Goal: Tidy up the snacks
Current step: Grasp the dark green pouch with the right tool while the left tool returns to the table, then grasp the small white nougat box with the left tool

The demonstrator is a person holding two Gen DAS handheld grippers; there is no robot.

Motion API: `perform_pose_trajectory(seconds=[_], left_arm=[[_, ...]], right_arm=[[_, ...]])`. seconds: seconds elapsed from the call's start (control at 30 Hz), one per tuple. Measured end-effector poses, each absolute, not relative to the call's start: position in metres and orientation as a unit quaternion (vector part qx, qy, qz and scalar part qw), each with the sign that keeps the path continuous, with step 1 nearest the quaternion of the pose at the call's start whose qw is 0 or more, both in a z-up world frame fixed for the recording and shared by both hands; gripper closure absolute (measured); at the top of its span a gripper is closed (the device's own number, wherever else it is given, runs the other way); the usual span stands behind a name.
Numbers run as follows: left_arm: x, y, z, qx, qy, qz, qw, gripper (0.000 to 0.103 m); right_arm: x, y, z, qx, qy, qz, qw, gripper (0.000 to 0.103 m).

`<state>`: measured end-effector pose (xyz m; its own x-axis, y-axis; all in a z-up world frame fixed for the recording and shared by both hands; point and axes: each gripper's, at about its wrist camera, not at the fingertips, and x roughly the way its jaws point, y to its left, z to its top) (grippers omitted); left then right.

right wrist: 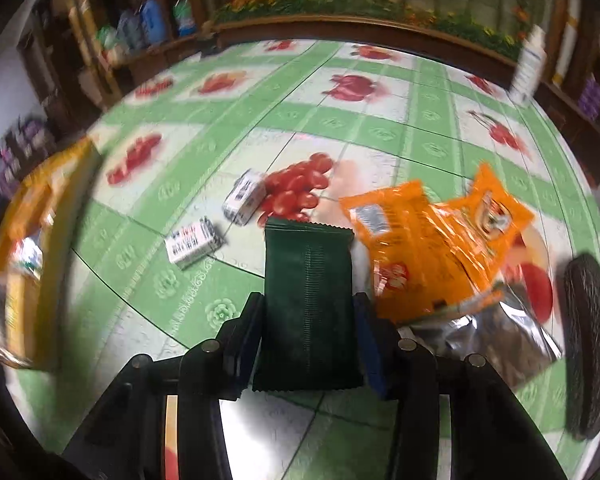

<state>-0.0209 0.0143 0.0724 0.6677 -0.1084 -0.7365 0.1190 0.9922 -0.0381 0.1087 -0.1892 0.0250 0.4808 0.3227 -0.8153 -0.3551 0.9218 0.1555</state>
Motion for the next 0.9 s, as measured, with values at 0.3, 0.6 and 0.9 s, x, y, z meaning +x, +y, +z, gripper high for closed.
perform_pose_trajectory(seconds=[0.3,0.6,0.9], left_arm=[[0.060,-0.009,0.042,-0.003,0.475,-0.087,0.876,0.029],[0.093,-0.026,0.017,0.032,0.494,-0.069,0.866,0.056],[0.076,-0.015,0.009,0.008,0.490,-0.070,0.869,0.086]], right_arm=[[0.116,-0.220,0.041,0.085,0.467,0.192,0.859,0.057],[0.117,-0.226,0.043,0.111,0.467,0.198,0.855,0.057],[0.115,-0.220,0.041,0.102,0.466,0.200,0.856,0.057]])
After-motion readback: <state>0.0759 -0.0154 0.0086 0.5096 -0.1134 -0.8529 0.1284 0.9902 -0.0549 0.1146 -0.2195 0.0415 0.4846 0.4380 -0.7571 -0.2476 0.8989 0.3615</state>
